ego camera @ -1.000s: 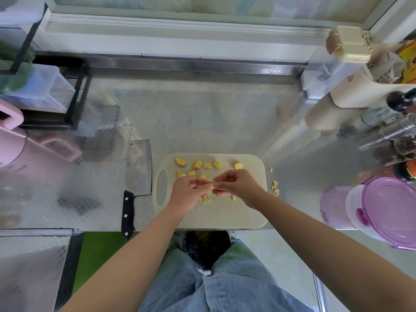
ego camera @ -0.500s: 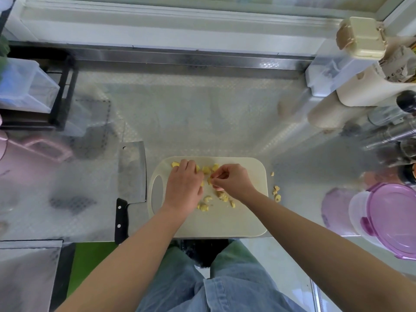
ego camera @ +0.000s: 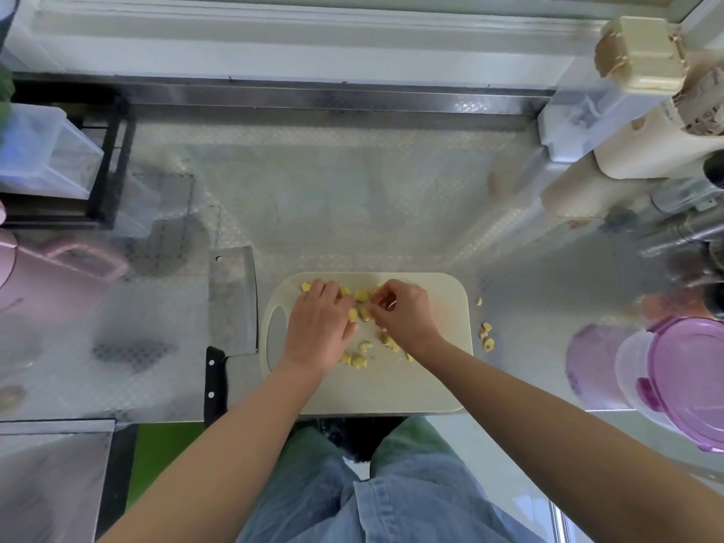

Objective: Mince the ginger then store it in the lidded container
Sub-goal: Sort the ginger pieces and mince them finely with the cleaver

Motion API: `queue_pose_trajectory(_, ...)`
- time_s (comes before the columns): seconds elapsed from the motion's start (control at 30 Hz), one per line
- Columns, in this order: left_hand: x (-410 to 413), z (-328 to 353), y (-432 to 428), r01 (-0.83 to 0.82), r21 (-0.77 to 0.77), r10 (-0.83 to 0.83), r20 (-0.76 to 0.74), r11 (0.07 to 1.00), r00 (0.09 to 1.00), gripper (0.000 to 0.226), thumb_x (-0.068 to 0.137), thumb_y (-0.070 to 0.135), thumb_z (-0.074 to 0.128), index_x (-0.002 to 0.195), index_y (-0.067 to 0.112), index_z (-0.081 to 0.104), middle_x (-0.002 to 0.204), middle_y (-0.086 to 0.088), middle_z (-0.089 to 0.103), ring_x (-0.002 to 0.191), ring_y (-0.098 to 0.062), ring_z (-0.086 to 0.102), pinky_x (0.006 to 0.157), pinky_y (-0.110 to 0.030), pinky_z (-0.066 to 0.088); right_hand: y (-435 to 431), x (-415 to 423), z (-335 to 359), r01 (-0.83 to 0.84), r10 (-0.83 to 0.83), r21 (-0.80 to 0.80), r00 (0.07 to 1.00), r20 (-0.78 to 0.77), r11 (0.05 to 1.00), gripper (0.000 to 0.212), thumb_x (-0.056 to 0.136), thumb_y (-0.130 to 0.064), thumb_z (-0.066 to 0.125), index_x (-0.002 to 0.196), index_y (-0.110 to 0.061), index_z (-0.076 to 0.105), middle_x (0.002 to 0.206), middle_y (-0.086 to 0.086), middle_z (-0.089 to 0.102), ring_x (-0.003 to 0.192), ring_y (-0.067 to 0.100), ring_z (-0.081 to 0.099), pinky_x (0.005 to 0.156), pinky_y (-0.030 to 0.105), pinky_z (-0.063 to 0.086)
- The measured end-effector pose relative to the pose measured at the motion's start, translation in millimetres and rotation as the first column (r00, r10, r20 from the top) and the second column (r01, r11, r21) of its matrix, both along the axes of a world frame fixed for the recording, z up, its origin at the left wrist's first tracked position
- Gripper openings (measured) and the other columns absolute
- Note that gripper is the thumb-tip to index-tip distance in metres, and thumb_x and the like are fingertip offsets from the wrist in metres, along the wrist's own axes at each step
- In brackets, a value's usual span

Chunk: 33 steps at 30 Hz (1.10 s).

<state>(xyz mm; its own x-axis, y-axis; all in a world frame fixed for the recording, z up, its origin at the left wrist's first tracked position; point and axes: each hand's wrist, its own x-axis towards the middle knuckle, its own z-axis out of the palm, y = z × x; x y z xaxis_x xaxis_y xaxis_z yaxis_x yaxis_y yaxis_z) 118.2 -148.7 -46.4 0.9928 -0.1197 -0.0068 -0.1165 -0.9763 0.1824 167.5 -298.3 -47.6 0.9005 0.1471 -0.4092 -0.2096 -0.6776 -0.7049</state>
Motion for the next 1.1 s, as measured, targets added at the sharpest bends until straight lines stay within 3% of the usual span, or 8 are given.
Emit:
queue_pose_trajectory(0.1,-7,2,3,-0.017,-0.051,0.018,0.015,0.999,1.000,0.022,0.070,0.026,0.079,0.084,0.014,0.066,0.080,-0.003,0.056,0.076,-0.023,0.053,0.055,-0.030,0.041,-14,1,7,0.017,-0.018,0.023,0.999,0.050,1.000,0.006,0.086,-0.016,0.068,0.081,-0.013,0.065,0.071,0.000,0.066,0.060,0.015,0.065,0.059,0.022,0.052)
queue_pose_trajectory(0.23,-22,2,-4,0.005,-0.184,-0.008,-0.013,0.983,1.000,0.018,0.069,0.017,0.080,0.080,0.014,0.067,0.078,0.000,0.058,0.066,-0.020,0.056,0.047,-0.026,0.036,-44,-1,9,-0.119,0.122,-0.059,0.991,0.048,0.991,0.011,0.087,-0.023,0.066,0.077,-0.018,0.065,0.063,-0.004,0.065,0.050,0.007,0.061,0.064,0.026,0.053)
queue_pose_trajectory(0.3,-27,-1,-11,0.002,-0.228,-0.015,-0.053,0.974,0.998,0.016,0.070,0.017,0.080,0.080,0.015,0.067,0.079,0.000,0.059,0.065,-0.020,0.059,0.048,-0.024,0.033,-53,-8,7,-0.199,0.204,-0.097,0.978,0.048,0.975,0.005,0.084,-0.022,0.069,0.083,-0.017,0.067,0.066,-0.006,0.063,0.056,0.008,0.059,0.068,0.030,0.052)
queue_pose_trajectory(0.47,-33,-5,-21,-0.069,-0.249,0.038,-0.127,0.966,0.991,0.010,0.077,0.022,0.074,0.083,0.019,0.067,0.080,0.003,0.059,0.067,-0.020,0.060,0.051,-0.024,0.032,-52,-31,0,-0.372,0.390,-0.203,0.919,0.055,0.906,0.019,0.080,-0.023,0.073,0.097,-0.019,0.065,0.085,-0.006,0.057,0.071,0.012,0.051,0.065,0.028,0.041)
queue_pose_trajectory(0.67,-38,-5,-22,-0.136,-0.269,0.083,-0.200,0.954,0.976,0.011,0.087,0.027,0.063,0.096,0.022,0.066,0.092,0.006,0.059,0.082,-0.015,0.059,0.062,-0.027,0.044,-46,-36,-4,-0.298,0.313,-0.184,0.948,0.058,0.936,0.013,0.078,-0.014,0.074,0.080,-0.017,0.061,0.081,-0.006,0.055,0.071,0.014,0.051,0.066,0.030,0.044)
queue_pose_trajectory(0.83,-33,-5,-27,-0.169,-0.260,0.105,-0.244,0.951,0.964,0.012,0.091,0.029,0.058,0.101,0.025,0.064,0.098,0.008,0.058,0.089,-0.013,0.056,0.072,-0.028,0.046,-50,-27,0,-0.162,0.159,-0.084,0.986,-0.043,0.983,0.021,0.070,-0.008,0.079,0.070,-0.020,0.062,0.066,-0.010,0.061,0.062,0.004,0.055,0.056,0.009,0.039)
queue_pose_trajectory(1.1,-30,-5,-25,-0.205,-0.278,0.130,-0.266,0.938,0.955,0.010,0.091,0.029,0.058,0.099,0.026,0.063,0.099,0.010,0.058,0.090,-0.011,0.057,0.072,-0.027,0.045,-33,-12,8,-0.247,0.230,-0.188,0.967,-0.107,0.951,0.022,0.071,-0.011,0.077,0.070,-0.027,0.063,0.066,-0.014,0.059,0.069,0.009,0.060,0.066,0.024,0.050)
